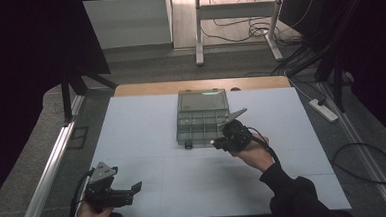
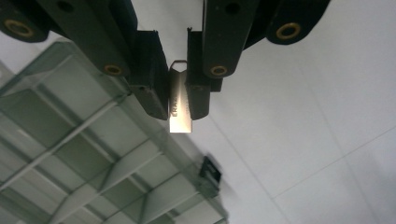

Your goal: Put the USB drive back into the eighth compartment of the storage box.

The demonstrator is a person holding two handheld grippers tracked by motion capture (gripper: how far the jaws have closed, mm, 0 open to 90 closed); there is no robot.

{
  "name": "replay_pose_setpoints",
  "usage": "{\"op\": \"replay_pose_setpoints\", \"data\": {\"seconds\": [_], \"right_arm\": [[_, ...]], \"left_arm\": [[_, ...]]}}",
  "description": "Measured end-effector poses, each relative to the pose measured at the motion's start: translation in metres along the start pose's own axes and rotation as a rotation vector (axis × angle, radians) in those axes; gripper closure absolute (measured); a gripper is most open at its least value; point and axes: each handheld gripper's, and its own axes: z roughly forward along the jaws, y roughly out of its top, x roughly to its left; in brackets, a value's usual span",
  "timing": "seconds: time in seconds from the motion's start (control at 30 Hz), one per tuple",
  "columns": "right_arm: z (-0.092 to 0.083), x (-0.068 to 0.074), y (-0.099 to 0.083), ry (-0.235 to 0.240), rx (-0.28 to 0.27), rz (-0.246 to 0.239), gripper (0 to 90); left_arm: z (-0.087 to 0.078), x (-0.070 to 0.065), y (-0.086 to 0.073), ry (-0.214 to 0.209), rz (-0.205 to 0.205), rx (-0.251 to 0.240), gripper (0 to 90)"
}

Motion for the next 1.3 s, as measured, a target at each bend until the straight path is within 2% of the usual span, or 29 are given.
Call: {"op": "replay_pose_setpoints", "data": {"seconds": [0.6, 1.0, 1.3], "right_arm": [[0.005, -0.033, 0.003, -0.103, -0.022, 0.040, 79.0], [0.008, -0.047, 0.005, -0.128, -0.026, 0.067, 79.0], [0.016, -0.055, 0.006, -0.154, -0.015, 0.063, 79.0]], "left_arm": [[0.000, 0.000, 0.000, -0.003, -0.002, 0.001, 2.6], [0.000, 0.000, 0.000, -0.005, -0.003, 0.002, 2.6], [0.000, 0.001, 0.000, -0.007, -0.003, 0.003, 2.7]]}}
